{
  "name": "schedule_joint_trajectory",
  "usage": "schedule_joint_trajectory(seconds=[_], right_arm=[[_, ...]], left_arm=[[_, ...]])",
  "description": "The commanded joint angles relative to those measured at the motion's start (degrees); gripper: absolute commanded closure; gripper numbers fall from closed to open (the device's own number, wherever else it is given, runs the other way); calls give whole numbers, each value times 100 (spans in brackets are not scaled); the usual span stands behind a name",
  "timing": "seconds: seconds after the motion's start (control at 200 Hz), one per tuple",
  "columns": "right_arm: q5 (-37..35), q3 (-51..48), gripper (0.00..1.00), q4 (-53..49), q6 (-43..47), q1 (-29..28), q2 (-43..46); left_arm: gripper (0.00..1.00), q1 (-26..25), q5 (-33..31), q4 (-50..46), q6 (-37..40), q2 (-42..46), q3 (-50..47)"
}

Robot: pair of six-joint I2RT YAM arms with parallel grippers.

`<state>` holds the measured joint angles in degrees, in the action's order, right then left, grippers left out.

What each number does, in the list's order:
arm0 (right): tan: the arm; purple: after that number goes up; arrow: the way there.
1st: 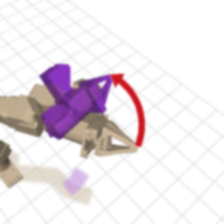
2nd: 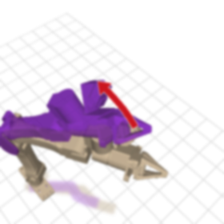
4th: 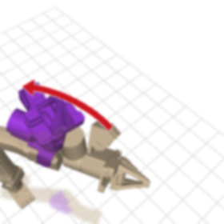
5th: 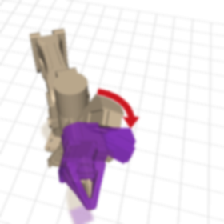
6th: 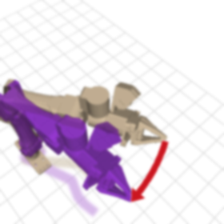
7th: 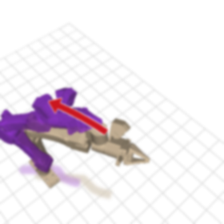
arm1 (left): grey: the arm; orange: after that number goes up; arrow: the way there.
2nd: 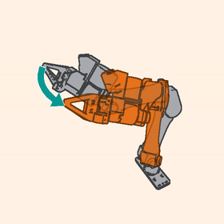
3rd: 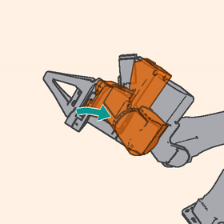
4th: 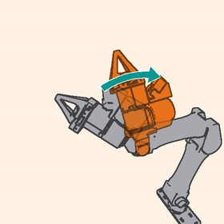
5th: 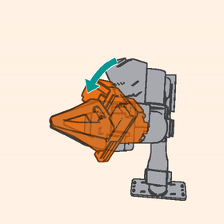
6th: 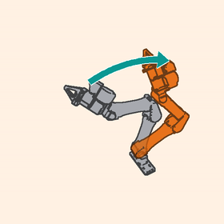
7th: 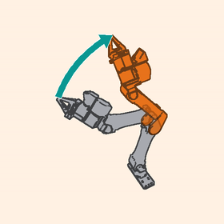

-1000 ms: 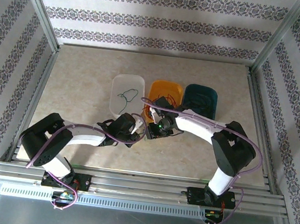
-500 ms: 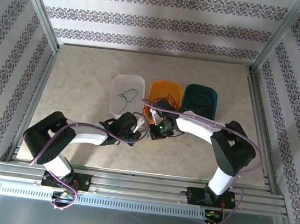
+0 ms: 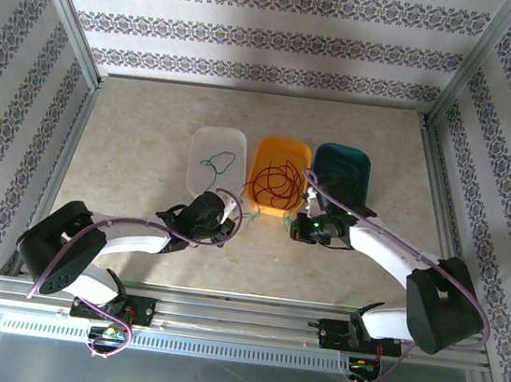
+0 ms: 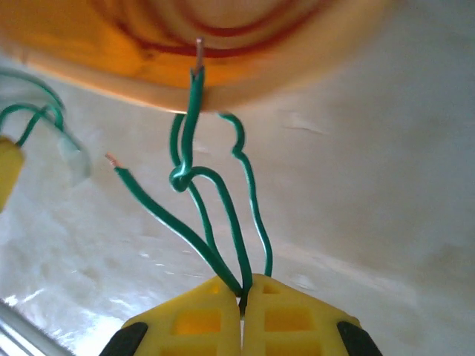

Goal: Untangle the cables

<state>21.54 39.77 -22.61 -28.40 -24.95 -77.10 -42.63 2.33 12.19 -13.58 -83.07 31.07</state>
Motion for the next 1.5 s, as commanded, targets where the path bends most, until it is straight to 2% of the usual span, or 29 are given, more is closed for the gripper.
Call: schedule_joint_trajectory(seconds=[0.0, 0.205, 0.415, 0.545, 0.665, 0.83, 0.934, 1.054, 1.149, 1.334, 1.494], right_arm=[[57, -354, 98, -196, -385, 245, 381], [-206, -645, 97, -213, -508, 414, 784], [566, -581, 95, 285, -285, 113, 911], [1404, -482, 93, 687, -173, 25, 1130], [1844, -409, 93, 836, -173, 43, 1073], [2055, -314, 93, 1056, -236, -30, 943], [2056, -197, 93, 1215, -261, -118, 909], [2057, -22, 93, 1403, -306, -208, 818], [2065, 136, 93, 1429, -298, -272, 711], [2038, 244, 93, 1661, -388, -389, 614], [2030, 355, 94, 1653, -294, -543, 565]], left_arm=[[100, 53, -115, -198, -180, 225, -142], [100, 49, 284, -392, 5, 357, -112], [100, 0, 811, -402, 229, 169, 76], [52, 1, 1263, -303, 317, 345, 142], [44, 80, 1544, -332, 286, 753, 297], [43, 463, 2687, -141, -34, 882, 629], [50, 567, 3269, -339, -13, 589, 1048], [50, 598, 3799, -571, 49, 170, 1495], [52, 598, 3914, -664, 58, -28, 1703], [61, 615, 3941, -515, 6, -131, 1776], [74, 676, 3862, 116, -314, -171, 1619]])
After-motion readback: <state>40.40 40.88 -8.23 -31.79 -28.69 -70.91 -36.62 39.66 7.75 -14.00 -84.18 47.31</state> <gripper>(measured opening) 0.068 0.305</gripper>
